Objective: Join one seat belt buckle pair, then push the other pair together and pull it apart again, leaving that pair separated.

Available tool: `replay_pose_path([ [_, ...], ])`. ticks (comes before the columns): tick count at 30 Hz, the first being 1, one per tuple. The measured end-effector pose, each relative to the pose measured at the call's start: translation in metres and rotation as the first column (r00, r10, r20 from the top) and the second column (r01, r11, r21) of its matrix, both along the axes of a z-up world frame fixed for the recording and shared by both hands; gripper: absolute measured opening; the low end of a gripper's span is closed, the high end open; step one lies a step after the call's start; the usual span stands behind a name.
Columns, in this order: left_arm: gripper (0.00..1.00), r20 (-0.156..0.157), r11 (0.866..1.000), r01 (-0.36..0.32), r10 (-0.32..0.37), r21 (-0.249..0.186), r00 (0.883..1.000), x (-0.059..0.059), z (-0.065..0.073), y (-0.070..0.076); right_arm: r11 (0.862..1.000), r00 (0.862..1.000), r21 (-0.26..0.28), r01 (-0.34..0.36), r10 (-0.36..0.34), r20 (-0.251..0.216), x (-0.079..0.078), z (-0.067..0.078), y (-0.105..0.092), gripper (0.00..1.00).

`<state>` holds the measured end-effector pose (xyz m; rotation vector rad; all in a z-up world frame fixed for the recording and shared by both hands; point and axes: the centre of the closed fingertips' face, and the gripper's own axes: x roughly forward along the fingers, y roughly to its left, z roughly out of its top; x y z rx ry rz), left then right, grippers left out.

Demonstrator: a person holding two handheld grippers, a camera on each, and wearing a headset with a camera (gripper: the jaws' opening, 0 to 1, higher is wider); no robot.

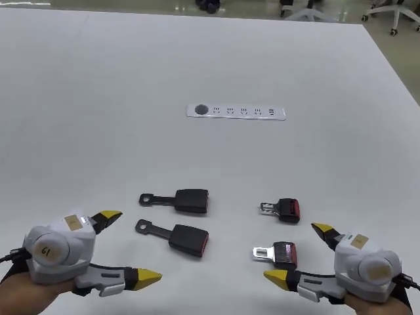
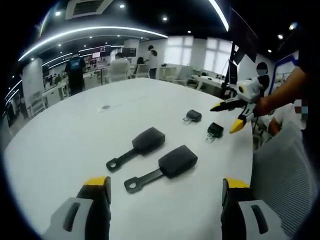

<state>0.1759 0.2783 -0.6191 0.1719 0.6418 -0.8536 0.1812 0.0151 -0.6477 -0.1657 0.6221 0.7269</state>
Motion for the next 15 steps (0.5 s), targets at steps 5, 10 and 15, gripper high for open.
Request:
replay_pose_path([
  [5,0.94,-0.006,1.000,0.023,-0.023,0.009,1.000,0.005,-0.006,-0.004,1.000,1.000,-0.008,-0.013,0.012,-0.011,0.000,-0.005,0.001,0.93],
  [10,0.94,-0.009,0.999,0.042,-0.042,0.017,0.999,0.010,-0.011,-0.006,1.000,0.999,-0.007,-0.027,0.027,-0.022,0.001,-0.011,0.003,0.92],
  [15,0.93,-0.014,0.998,0.058,-0.058,0.024,0.998,0.015,-0.017,-0.010,0.999,0.998,-0.013,-0.042,0.041,-0.042,0.002,-0.015,0.005,0.91],
])
